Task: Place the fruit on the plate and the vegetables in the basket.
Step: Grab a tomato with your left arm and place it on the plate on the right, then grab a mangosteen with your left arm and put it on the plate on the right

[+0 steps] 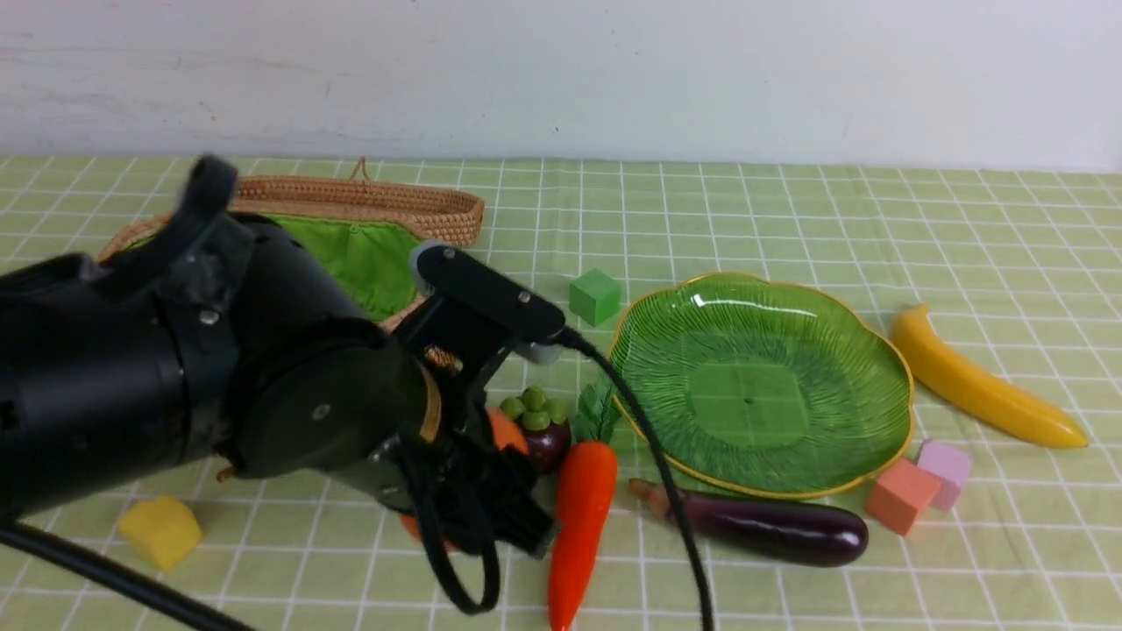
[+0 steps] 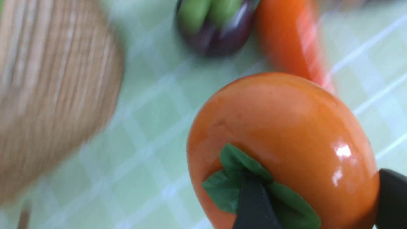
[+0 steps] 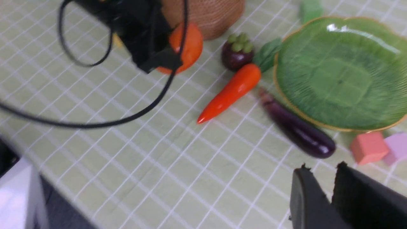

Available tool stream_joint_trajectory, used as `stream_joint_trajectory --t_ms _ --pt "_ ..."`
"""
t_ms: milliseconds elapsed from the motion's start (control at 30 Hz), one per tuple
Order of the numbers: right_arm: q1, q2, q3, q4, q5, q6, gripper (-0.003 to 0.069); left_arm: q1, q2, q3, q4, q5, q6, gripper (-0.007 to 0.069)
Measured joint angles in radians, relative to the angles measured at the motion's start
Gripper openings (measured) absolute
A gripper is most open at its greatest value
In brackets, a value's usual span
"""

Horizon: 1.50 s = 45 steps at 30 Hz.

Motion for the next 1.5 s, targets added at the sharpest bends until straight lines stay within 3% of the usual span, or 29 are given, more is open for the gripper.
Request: stream_joint_trajectory --t_ms 233,400,633,867,1100,1200,1367,1500 --pt "0.0 0.0 0.0 -0.116 -0.18 0.107 0.014 0.0 0.145 -0.162 -0.179 -0.309 0.201 0.0438" --pt "0.0 0.002 0.0 -0.128 -0.199 0.111 0.014 -0.001 0.349 -0.314 -0.258 -0.39 0.305 0.0438" --pt "0.0 0.008 0.0 -0.128 -0.193 0.132 0.0141 -0.001 0.591 -0.528 -0.271 -0.371 0.334 0.0438" --pt "0.0 0.008 0.0 -0.128 -0.168 0.143 0.0141 -0.001 0.68 -0.63 -0.271 -0.333 0.339 0.044" --pt "0.0 0.008 0.0 -0.128 -0.155 0.159 0.0141 -0.001 0.682 -0.636 -0.274 -0.344 0.339 0.0594" --pt "0.0 0.008 0.0 -0.128 -0.155 0.16 0.0141 -0.001 0.677 -0.637 -0.274 -0.318 0.339 0.0617" --pt "0.0 0.008 0.0 -0.128 -0.148 0.16 0.0145 -0.001 0.609 -0.637 -0.272 -0.176 0.339 0.0584" --pt "0.0 0.008 0.0 -0.128 -0.124 0.161 0.0146 -0.001 0.479 -0.637 -0.273 -0.047 0.301 0.0446"
